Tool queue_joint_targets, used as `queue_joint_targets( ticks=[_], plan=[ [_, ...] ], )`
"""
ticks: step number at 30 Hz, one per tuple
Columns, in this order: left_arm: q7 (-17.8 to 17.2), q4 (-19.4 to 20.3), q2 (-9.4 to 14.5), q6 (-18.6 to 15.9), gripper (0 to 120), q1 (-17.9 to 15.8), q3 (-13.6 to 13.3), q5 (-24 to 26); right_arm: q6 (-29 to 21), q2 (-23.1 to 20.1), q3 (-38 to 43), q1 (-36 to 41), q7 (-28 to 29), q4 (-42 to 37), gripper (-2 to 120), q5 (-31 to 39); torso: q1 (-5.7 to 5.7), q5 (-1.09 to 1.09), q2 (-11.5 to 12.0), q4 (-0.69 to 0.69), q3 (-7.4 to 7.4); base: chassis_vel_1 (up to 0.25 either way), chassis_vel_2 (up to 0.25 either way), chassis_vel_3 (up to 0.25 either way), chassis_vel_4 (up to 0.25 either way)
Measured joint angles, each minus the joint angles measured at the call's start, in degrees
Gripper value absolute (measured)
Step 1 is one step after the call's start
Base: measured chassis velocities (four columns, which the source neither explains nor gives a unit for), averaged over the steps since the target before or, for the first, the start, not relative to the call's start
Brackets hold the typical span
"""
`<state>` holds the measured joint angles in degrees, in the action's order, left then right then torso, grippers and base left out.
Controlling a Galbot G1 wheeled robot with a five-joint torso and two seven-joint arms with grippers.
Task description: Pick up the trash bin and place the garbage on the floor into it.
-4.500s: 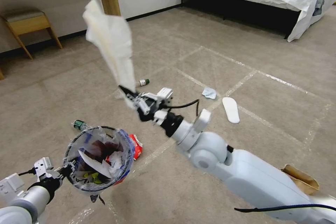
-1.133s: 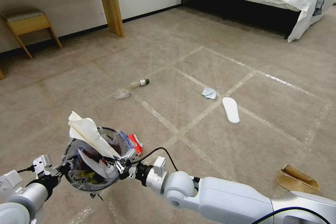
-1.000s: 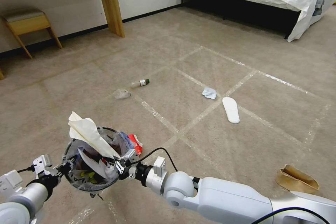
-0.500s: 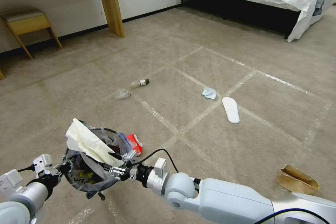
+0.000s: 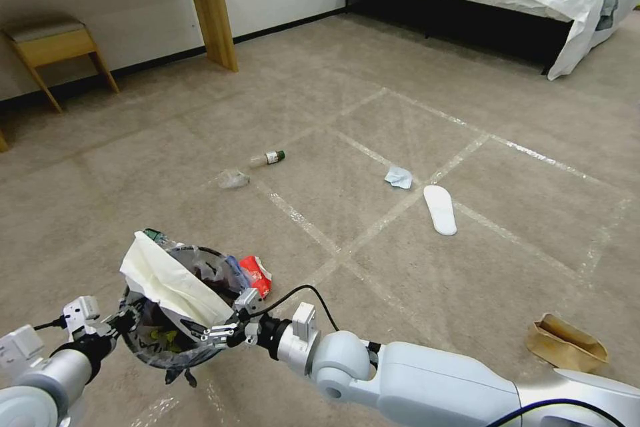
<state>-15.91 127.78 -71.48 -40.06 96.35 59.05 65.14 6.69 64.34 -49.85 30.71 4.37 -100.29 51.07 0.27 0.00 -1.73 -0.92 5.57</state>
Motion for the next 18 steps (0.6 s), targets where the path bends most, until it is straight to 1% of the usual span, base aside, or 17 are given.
queue_joint_targets(
  ticks=[13,18],
  plan=[
    [0.18,-0.64,-0.08,0.00,1,-0.21,-0.14,-0.22,0.07,0.43,0.99,-0.20,-0.11,-1.31,85,0.40,0.00,0.00,0.00,0.00,0.00,0.000,0.000,0.000,0.000],
    [0.16,-1.33,0.06,0.00,1,-0.67,-0.15,-0.23,0.05,1.08,0.93,-0.69,-0.09,-3.25,85,1.10,0.00,0.00,0.00,0.00,0.00,0.000,0.000,0.000,0.000]
  ],
)
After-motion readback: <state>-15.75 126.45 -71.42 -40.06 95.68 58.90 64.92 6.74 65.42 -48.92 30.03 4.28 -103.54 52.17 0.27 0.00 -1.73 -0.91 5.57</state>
